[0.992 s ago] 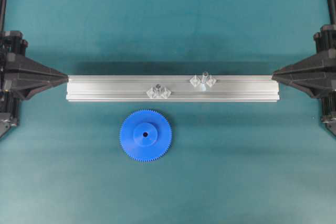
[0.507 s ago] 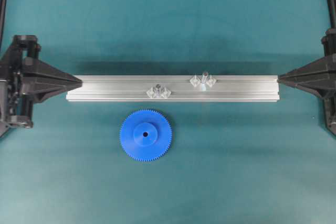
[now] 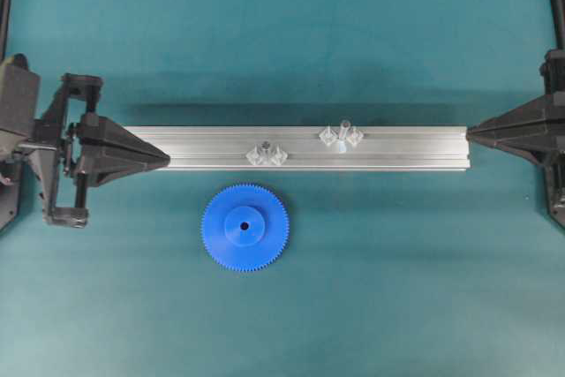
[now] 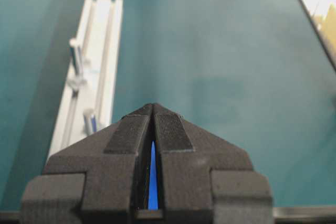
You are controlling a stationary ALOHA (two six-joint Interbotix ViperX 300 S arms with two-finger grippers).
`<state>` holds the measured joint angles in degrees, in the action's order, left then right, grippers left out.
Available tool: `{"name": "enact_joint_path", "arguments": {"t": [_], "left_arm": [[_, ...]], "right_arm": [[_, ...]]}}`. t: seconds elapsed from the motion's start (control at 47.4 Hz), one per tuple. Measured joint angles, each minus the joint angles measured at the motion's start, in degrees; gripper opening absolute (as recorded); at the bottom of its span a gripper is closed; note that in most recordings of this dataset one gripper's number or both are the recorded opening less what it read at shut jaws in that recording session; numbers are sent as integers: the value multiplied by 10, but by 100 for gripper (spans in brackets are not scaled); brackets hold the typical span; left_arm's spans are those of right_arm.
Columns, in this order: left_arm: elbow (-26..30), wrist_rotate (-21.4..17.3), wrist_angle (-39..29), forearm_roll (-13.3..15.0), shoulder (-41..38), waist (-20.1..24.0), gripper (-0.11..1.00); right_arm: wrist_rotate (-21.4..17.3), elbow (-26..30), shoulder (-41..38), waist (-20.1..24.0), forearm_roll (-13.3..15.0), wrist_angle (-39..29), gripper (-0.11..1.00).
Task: Find the location of the shaft and insert the large gear.
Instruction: 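Move the left gripper over the blue gear's hub, then lower the open left gripper around the blue gear's hub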
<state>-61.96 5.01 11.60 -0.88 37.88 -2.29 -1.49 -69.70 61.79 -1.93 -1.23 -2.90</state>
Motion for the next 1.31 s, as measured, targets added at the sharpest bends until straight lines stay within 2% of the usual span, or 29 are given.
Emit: {"name": "enact_joint_path", "arguments": {"t": [0.464, 0.992, 1.309], "left_arm": [[63, 1, -85, 0, -89, -13, 1], [137, 9, -121, 0, -204, -21, 1], [179, 9, -138, 0, -280, -40, 1]], "right_arm": [[-1, -11, 0, -13, 0, -5, 1], [-2, -11, 0, -23, 0, -5, 1], [-24, -18, 1, -23, 0, -5, 1]]}}
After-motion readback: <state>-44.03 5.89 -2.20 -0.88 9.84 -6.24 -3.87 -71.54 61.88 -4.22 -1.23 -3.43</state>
